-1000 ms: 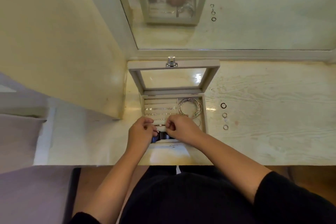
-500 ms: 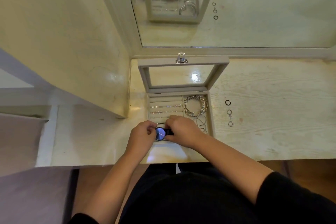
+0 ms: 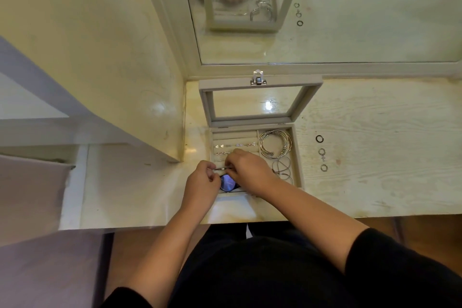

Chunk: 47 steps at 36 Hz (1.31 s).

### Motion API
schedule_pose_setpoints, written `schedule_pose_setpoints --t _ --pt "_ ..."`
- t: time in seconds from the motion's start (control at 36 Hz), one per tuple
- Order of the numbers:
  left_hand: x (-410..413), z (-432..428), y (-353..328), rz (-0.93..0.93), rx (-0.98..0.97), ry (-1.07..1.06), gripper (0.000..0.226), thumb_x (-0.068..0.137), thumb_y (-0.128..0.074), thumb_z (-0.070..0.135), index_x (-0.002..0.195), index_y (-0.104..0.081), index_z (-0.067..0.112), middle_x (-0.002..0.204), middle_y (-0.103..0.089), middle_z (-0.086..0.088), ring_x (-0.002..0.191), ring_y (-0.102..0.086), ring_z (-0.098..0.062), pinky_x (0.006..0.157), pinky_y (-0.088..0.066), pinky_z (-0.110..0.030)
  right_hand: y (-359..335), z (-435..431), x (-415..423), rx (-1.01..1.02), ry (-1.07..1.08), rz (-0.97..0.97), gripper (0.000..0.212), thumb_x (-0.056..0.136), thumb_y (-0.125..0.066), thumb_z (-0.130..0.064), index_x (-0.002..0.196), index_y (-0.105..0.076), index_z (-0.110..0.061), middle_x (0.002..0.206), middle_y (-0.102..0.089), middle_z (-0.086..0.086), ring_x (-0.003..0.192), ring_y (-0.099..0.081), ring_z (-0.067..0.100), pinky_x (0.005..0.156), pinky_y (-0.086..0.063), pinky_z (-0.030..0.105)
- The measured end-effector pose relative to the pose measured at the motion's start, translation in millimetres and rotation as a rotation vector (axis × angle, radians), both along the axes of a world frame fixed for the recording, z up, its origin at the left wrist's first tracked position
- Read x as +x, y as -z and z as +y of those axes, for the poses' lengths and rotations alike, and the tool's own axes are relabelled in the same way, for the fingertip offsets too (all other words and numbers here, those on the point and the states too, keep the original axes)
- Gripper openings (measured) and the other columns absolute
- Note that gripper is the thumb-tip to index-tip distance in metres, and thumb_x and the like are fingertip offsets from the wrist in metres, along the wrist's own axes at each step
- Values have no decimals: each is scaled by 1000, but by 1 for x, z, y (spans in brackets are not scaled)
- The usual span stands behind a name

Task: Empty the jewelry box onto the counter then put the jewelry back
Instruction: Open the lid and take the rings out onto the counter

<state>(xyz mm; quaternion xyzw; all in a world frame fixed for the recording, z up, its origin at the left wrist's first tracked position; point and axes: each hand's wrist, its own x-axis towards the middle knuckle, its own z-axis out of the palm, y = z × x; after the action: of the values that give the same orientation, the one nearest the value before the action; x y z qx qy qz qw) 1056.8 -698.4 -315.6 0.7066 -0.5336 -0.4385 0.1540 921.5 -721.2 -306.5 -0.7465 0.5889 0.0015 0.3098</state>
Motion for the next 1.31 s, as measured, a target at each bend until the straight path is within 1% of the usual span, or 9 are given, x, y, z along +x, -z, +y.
schedule_pose_setpoints --t 0.14,0.28,0.42,0.58,0.75,0.89,0.97,1.17,1.31 --pt "0 -1 -2 4 6 2 26 87 -49 5 112 -53 8 66 -48 9 63 -46 -3 54 -36 -7 2 -6 9 -76 -132 139 21 90 -50 -14 109 -56 -9 112 -55 9 104 -55 29 70 -40 33" --pt "0 -1 -4 16 24 12 26 86 -48 4 112 -53 8 64 -47 10 60 -45 -3 51 -35 -10 -3 -13 15 -174 -307 218 25 84 -49 1 106 -57 -6 110 -57 11 104 -54 29 65 -27 32" --pt "-1 -1 -6 38 43 4 27 87 -45 3 112 -53 8 61 -46 9 59 -45 -5 53 -34 -16 -6 -17 17 -142 -325 248 23 85 -49 0 105 -59 -5 110 -59 10 103 -56 30 66 -29 32" --pt "0 -1 -6 37 52 -2 27 89 -43 5 114 -52 8 65 -46 8 62 -45 -8 54 -34 -17 -2 -13 10 -99 -207 153 20 89 -48 -10 105 -59 -7 110 -59 9 103 -56 28 71 -40 34" --pt "-7 -2 -11 33 47 3 28 90 -42 7 115 -53 10 81 -59 -6 73 -50 -16 62 -37 -24 -7 -11 0 -81 36 -97 18 89 -55 -20 98 -65 -8 103 -63 8 98 -58 26 75 -41 30" --pt "-21 -7 -16 80 33 2 24 90 -43 7 109 -55 14 65 -52 6 67 -55 -12 55 -40 -20 -14 -11 -18 7 275 -280 13 85 -63 -17 90 -69 -6 93 -69 9 86 -59 22 71 -40 27" --pt "-36 -11 -20 134 38 0 20 89 -44 6 102 -56 15 68 -55 5 80 -63 -21 59 -42 -25 -14 -9 -34 74 383 -335 12 85 -65 -17 88 -70 -6 90 -70 9 76 -54 12 64 -35 21" --pt "-84 -16 -29 293 137 -20 17 90 -43 2 102 -53 10 86 -61 -2 76 -64 -11 65 -45 -19 -15 2 -77 137 536 -386 14 87 -62 -17 91 -68 -5 76 -60 -6 69 -52 8 59 -36 20" --pt "-120 -20 -35 390 208 10 20 91 -44 3 86 -49 23 88 -62 -4 71 -63 -9 62 -46 -22 -15 7 -109 140 627 -421 11 86 -62 -12 88 -68 -4 92 -70 11 81 -58 15 72 -43 25"
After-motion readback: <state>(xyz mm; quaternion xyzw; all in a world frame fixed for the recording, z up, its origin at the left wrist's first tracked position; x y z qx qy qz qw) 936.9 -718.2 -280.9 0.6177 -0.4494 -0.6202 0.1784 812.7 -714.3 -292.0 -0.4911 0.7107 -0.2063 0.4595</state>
